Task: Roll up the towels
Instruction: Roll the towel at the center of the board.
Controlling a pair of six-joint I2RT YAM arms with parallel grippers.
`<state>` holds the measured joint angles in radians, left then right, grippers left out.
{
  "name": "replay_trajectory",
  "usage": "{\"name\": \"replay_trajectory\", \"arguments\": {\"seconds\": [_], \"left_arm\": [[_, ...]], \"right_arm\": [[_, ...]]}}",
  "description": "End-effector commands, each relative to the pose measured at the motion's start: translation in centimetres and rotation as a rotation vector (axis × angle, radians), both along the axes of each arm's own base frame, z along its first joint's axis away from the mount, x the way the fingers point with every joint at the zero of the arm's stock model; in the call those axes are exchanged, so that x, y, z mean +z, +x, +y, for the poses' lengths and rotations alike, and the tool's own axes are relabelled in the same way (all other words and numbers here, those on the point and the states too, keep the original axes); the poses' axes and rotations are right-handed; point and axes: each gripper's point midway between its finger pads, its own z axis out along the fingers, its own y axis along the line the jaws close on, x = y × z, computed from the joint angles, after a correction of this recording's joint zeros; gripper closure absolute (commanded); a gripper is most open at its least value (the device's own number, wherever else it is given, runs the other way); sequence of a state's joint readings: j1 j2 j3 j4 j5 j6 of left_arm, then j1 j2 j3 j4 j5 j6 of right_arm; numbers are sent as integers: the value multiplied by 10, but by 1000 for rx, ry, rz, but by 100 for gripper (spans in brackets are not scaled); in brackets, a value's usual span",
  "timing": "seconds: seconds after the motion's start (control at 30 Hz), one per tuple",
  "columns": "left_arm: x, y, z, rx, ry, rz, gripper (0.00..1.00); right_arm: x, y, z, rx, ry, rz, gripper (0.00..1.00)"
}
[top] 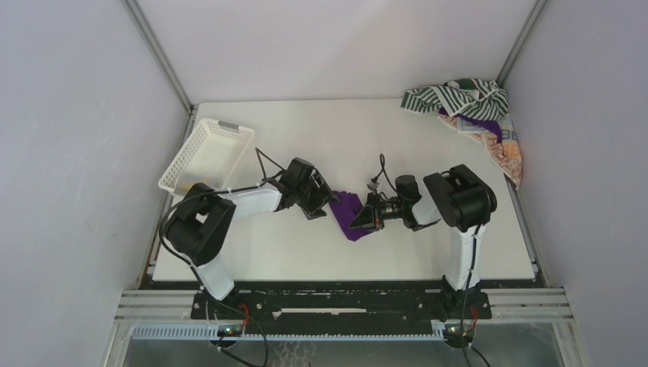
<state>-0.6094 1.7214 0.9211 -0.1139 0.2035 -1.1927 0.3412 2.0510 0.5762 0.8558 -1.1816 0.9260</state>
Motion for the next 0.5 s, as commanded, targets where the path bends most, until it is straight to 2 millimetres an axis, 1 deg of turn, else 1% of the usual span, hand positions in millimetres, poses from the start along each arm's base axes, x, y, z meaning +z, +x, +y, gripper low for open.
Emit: {"name": "replay_trajectory", "arguments": {"seconds": [0.0,0.13,0.23,0.3,0.37,0.47], "left_arm": [[-7,4,-2,-11,45,-5,32],[-26,-8,7,-11,106,40,33],[-36,-15,11,-22,141,67,34],[-40,-19,12,-25,151,80,34],[-42,-20,12,-29,157,82,34],[-42,-21,11,-35,162,85,34]], "right_arm": [[-41,-18,-14,-30,-247,79,71],[-29,-11,-17,-28,-366,-38,56],[-12,-4,-15,-22,-455,-163,49],[2,-2,-14,-27,-528,-256,46],[16,5,-18,-47,-639,-364,44],[41,15,-29,-113,-817,-539,43]]}}
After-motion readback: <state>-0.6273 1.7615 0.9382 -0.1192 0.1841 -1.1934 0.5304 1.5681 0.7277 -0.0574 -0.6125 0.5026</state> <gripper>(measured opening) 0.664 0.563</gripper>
